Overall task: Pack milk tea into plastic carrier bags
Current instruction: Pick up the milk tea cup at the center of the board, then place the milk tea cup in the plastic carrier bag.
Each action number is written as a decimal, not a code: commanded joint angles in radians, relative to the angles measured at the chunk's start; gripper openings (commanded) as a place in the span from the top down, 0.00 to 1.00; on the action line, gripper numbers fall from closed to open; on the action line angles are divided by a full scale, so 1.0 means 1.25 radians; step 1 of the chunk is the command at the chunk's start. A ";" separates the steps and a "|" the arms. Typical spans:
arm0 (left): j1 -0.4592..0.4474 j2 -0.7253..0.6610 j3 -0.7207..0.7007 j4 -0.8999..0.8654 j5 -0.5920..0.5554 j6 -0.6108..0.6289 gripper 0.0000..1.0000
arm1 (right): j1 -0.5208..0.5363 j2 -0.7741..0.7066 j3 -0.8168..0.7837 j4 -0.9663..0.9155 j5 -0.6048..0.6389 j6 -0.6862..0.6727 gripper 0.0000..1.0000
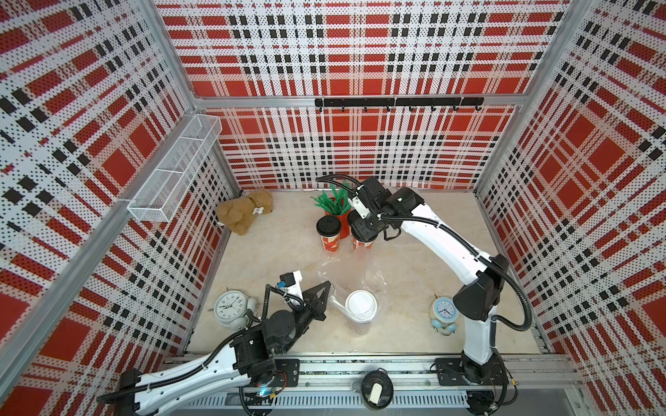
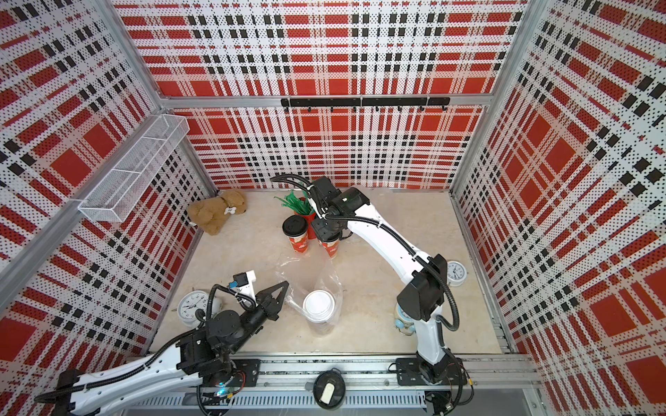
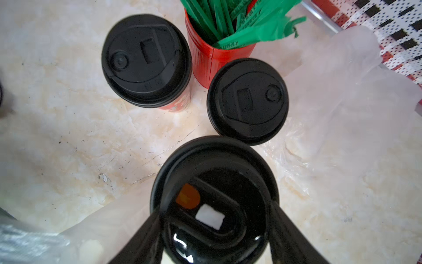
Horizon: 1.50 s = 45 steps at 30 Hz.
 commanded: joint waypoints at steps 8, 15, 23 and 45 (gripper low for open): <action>0.005 0.016 -0.005 0.023 -0.012 0.005 1.00 | 0.002 -0.089 0.138 -0.093 -0.014 -0.020 0.49; 0.006 0.055 0.010 0.044 -0.002 0.017 1.00 | 0.002 -0.131 0.217 -0.146 -0.063 -0.020 0.49; 0.005 0.087 0.022 0.067 0.005 0.018 1.00 | 0.013 -0.193 0.243 -0.167 -0.119 -0.006 0.48; 0.004 0.097 0.040 0.068 -0.003 0.029 1.00 | 0.082 -0.300 -0.004 -0.087 -0.230 0.053 0.51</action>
